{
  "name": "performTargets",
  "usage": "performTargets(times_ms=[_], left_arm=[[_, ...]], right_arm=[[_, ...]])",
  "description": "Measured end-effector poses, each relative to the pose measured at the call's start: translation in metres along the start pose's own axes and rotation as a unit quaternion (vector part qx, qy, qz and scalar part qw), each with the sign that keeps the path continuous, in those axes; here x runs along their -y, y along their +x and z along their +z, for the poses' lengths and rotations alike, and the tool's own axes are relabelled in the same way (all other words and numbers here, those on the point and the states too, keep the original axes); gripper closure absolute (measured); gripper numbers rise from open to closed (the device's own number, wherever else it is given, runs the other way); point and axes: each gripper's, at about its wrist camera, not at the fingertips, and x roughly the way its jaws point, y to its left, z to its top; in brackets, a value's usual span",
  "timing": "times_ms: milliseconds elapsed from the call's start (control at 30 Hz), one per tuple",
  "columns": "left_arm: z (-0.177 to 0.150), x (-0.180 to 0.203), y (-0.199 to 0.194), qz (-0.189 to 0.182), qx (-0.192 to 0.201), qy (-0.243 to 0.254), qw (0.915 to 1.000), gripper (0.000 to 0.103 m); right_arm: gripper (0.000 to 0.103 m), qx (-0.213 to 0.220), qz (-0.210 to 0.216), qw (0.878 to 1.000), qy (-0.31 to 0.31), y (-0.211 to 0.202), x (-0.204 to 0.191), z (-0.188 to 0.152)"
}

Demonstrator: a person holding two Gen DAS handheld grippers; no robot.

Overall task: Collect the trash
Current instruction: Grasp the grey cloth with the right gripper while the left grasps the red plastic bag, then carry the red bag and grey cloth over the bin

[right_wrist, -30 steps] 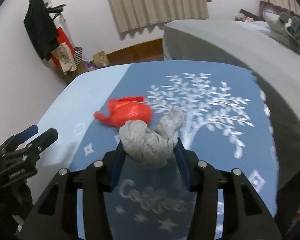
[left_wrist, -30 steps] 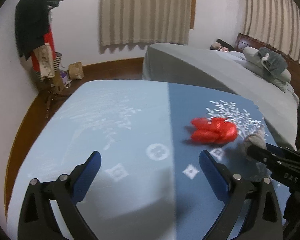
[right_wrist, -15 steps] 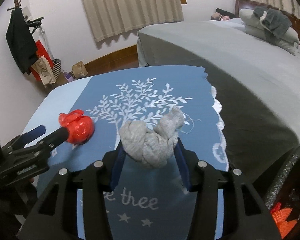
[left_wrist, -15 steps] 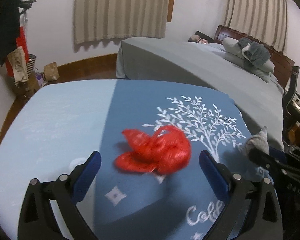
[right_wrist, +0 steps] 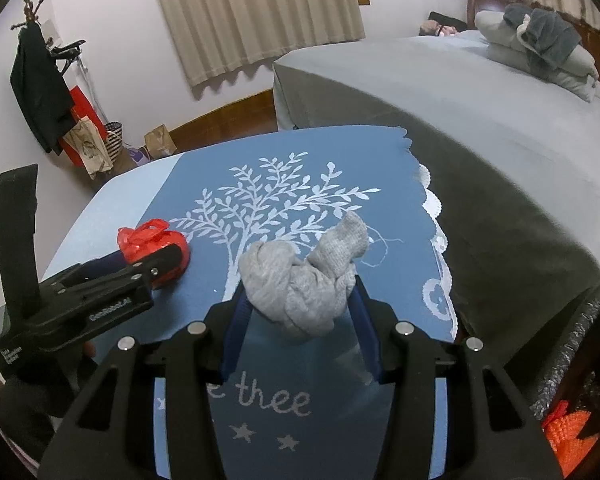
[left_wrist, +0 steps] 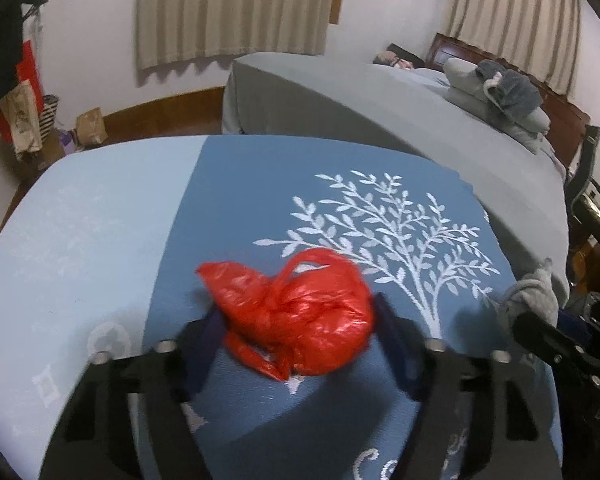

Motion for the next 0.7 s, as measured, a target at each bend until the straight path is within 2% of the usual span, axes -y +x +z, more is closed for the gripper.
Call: performTargets(times_ms=[67, 167, 400, 700], left_arm=[[0.0, 0.003, -0.001, -0.006, 0.002, 0.007, 1.0, 0.052], [0.0, 0.004, -0.005, -0.012, 0.005, 0.007, 0.9999, 0.055], [-0.002, 0.006, -0.034, -0.018, 0.028, 0.004, 0.9994, 0.057], [-0.01, 0.013, -0.083, -0.002, 0.053, 0.002, 0.9986, 0.057]], right_arm=[[0.056, 0.002, 0.001, 1.0, -0.001, -0.002, -0.001, 0.0], [0.056, 0.005, 0.004, 1.0, -0.002, -0.006, -0.003, 0.0], [0.056, 0.011, 0.009, 1.0, -0.001, -0.018, -0.005, -0.002], [0.056, 0.03, 0.007, 1.0, -0.001, -0.049, -0.007, -0.008]])
